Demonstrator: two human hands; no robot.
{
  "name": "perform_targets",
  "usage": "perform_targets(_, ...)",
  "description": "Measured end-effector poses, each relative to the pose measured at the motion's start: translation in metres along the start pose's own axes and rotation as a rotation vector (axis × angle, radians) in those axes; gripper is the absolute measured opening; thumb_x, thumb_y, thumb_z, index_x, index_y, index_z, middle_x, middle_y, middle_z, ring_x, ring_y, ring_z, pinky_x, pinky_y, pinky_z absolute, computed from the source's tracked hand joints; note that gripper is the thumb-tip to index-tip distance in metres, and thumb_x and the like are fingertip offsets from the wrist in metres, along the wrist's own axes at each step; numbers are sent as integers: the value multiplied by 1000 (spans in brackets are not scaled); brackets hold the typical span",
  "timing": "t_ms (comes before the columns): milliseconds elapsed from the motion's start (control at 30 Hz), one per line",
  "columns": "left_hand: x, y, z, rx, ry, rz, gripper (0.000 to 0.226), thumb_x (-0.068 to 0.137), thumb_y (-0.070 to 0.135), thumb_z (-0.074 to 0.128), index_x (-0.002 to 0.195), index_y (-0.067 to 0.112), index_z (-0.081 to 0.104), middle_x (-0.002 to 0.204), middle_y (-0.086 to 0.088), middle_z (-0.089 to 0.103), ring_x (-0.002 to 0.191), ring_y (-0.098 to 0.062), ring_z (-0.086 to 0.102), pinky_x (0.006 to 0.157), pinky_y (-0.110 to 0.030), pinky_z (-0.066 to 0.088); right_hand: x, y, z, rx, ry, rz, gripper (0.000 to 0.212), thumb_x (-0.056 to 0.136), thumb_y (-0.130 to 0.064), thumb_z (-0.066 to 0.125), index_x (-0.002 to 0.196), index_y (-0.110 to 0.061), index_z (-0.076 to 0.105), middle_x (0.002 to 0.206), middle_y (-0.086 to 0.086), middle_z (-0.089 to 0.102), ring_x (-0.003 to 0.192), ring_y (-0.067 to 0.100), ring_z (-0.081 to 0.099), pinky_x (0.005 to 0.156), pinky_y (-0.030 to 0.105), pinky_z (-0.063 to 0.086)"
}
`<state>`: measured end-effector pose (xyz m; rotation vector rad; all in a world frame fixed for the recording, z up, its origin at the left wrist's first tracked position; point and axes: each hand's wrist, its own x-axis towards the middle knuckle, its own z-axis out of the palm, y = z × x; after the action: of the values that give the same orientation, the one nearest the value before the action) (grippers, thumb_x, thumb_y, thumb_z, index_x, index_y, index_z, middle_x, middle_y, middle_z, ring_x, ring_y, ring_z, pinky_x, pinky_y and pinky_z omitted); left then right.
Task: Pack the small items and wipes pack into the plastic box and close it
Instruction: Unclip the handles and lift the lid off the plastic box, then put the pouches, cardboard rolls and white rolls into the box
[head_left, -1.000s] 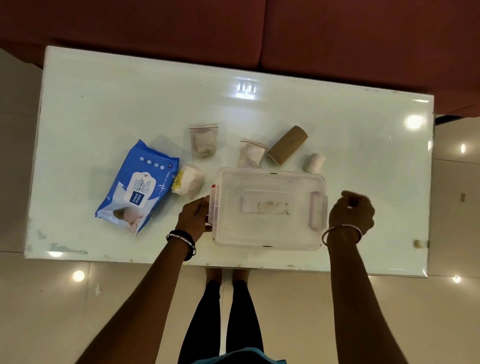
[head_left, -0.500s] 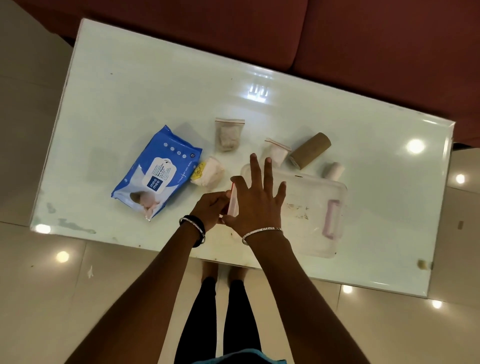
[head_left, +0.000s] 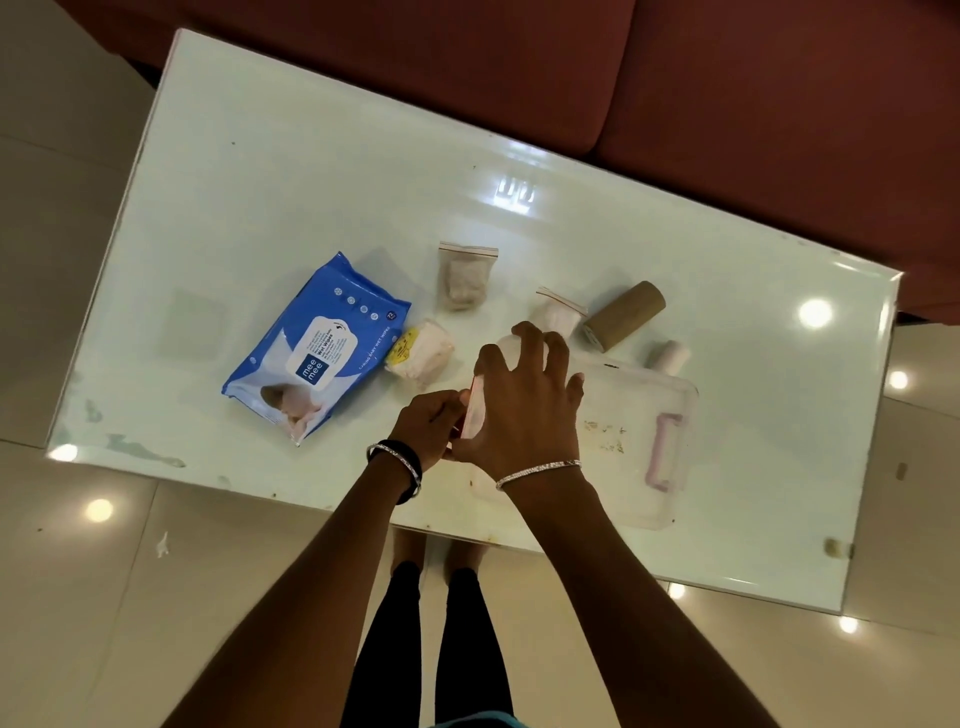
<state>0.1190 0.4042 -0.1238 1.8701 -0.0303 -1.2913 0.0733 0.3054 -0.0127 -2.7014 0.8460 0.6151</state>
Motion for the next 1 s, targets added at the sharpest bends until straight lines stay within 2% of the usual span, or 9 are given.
perform_targets(100,-1,1,-1,-28,-30,-40,39,99,33,40,117,6,60,91,-11,67,72,-19,65,44,-13,52,-14,11,-24,76,51,-54,78,51,-55,79,117,-24,52,144,8,34,135,36,27,93,55,48)
perform_targets(200,-4,4,-2,-58,-28,-85,33,99,30,40,118,12,59,83,1,65,70,-16,64,48,-21,55,-33,34,-57,120,81,-151,80,42,-59,81,107,-22,53,137,7,38,126,34,34,85,48,53)
perform_targets(300,-8,10,-3,-47,-23,-96,32,101,26,38,123,13,57,86,-1,65,72,-18,64,56,-28,58,-51,70,-93,94,14,-238,77,38,-71,75,94,-23,50,122,1,45,117,27,38,80,40,52)
perform_targets(433,-12,16,-1,-29,-9,-100,35,101,26,37,122,8,58,96,-14,64,74,-26,64,64,-38,59,-78,131,-137,3,-119,-156,70,32,-77,72,72,-27,43,78,-13,46,91,15,38,70,29,39)
perform_targets(600,-13,19,0,-26,13,-151,35,101,27,37,123,10,57,98,-14,63,71,-27,63,56,-34,55,-135,204,-159,34,-226,-1,55,45,-47,91,61,-32,40,64,-13,52,69,2,46,55,20,33)
perform_targets(733,-11,17,1,-23,17,-173,33,101,24,37,126,11,54,102,-16,63,72,-27,63,54,-33,53,-165,258,-140,78,-10,61,56,49,-13,94,63,-34,44,69,-11,55,66,11,55,56,23,43)
perform_targets(833,-9,16,2,-31,15,-170,29,101,22,37,119,11,57,91,-12,62,70,-26,62,55,-33,52,-161,290,-101,106,190,172,38,57,-6,89,68,-17,55,81,1,60,75,27,58,64,36,48)
perform_targets(933,-10,14,1,-27,7,-158,27,101,24,37,113,13,59,87,-8,64,70,-25,63,55,-32,52,-147,310,-44,220,381,237,27,65,-1,85,73,-8,59,92,8,65,86,30,60,74,30,43)
perform_targets(1000,-10,13,0,-29,0,-153,27,101,23,36,114,14,59,88,-8,65,72,-25,64,56,-33,53,-137,315,-6,340,458,291,25,67,0,83,76,-6,60,95,10,66,87,30,62,77,32,47)
